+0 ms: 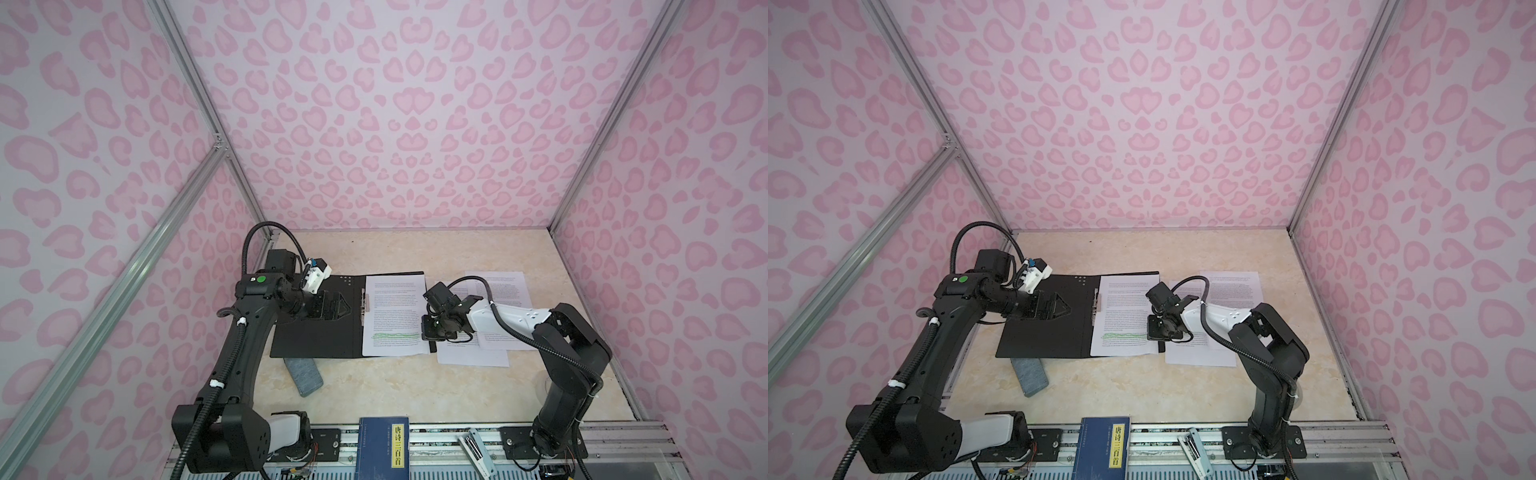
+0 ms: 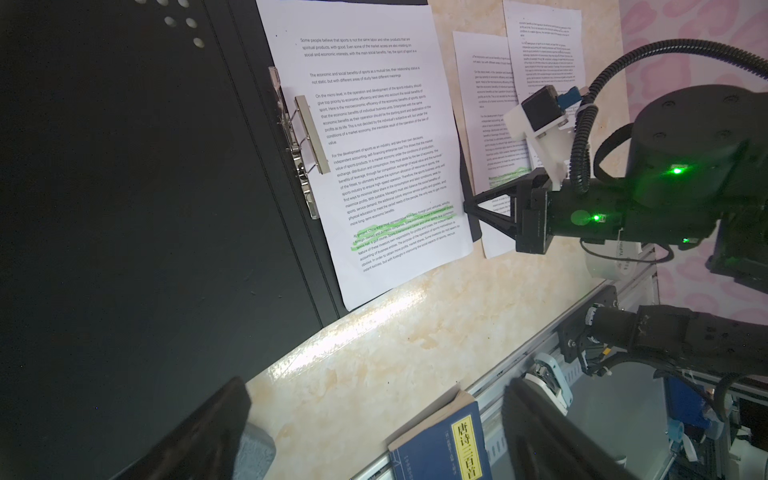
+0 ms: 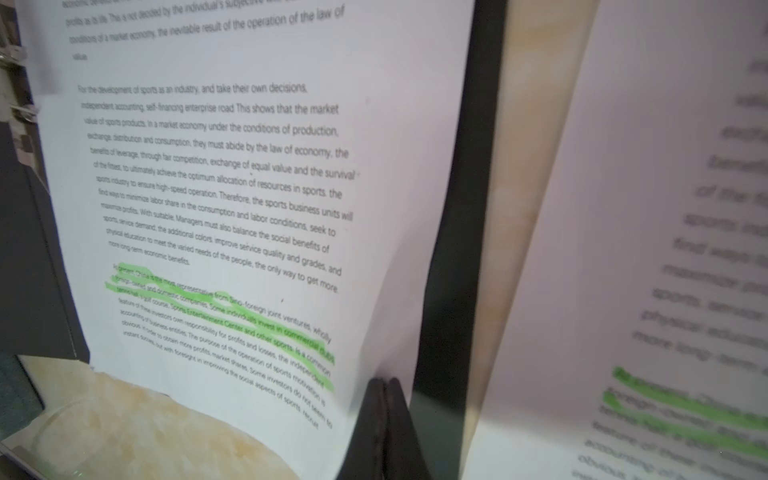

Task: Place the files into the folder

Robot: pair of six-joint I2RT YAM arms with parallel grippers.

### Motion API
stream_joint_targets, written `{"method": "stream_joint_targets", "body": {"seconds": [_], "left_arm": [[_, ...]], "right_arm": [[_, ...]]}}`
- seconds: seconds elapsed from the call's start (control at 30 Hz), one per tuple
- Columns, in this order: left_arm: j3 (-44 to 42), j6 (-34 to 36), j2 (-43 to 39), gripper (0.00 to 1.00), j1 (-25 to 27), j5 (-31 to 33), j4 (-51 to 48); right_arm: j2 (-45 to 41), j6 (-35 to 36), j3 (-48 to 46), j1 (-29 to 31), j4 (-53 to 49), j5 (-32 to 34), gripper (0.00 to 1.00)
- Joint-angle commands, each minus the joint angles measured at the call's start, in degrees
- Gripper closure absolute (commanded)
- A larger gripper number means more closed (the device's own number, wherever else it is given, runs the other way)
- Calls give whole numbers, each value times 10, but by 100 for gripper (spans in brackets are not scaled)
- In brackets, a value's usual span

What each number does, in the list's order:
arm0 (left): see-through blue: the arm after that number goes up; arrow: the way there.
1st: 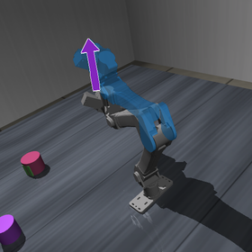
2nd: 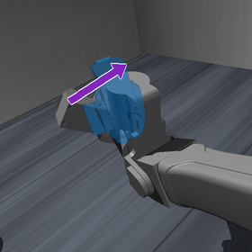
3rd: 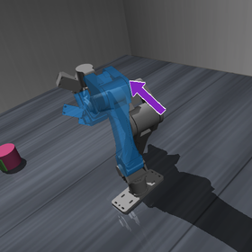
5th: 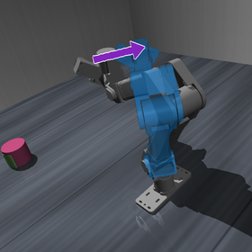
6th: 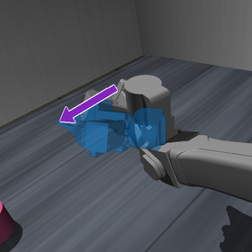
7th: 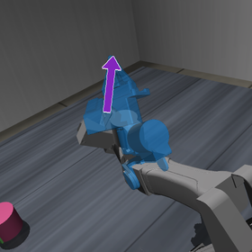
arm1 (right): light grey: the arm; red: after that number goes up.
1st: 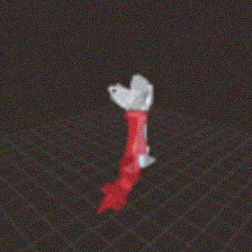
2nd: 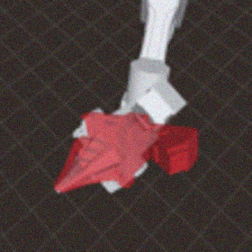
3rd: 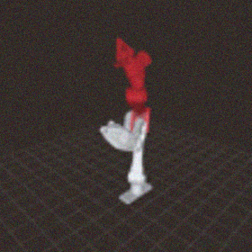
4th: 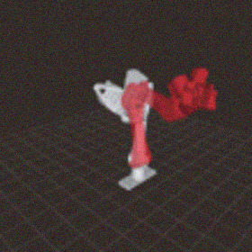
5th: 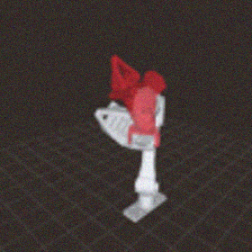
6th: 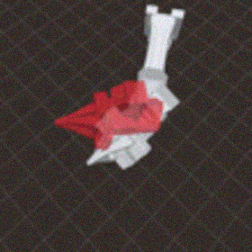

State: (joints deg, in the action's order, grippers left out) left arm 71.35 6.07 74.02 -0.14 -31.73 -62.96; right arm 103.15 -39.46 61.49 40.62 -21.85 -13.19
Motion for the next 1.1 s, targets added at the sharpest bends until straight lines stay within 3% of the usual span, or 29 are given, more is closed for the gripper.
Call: {"method": "stream_joint_targets", "body": {"seconds": [0.0, 0.5, 0.7, 1.07], "left_arm": [[-2, 8, 0, 3, 0, -10, -1], [3, 9, 6, 2, 0, -10, -4], [0, 9, 7, 2, 0, -11, -6], [0, 8, 6, 2, 0, -16, -6]], "right_arm": [[12, 7, 3, 1, 8, 1, 95], [42, 68, 69, 4, -73, 44, 95], [17, 64, 75, 9, -85, 55, 94], [10, 50, 57, 9, -42, 10, 94]]}}
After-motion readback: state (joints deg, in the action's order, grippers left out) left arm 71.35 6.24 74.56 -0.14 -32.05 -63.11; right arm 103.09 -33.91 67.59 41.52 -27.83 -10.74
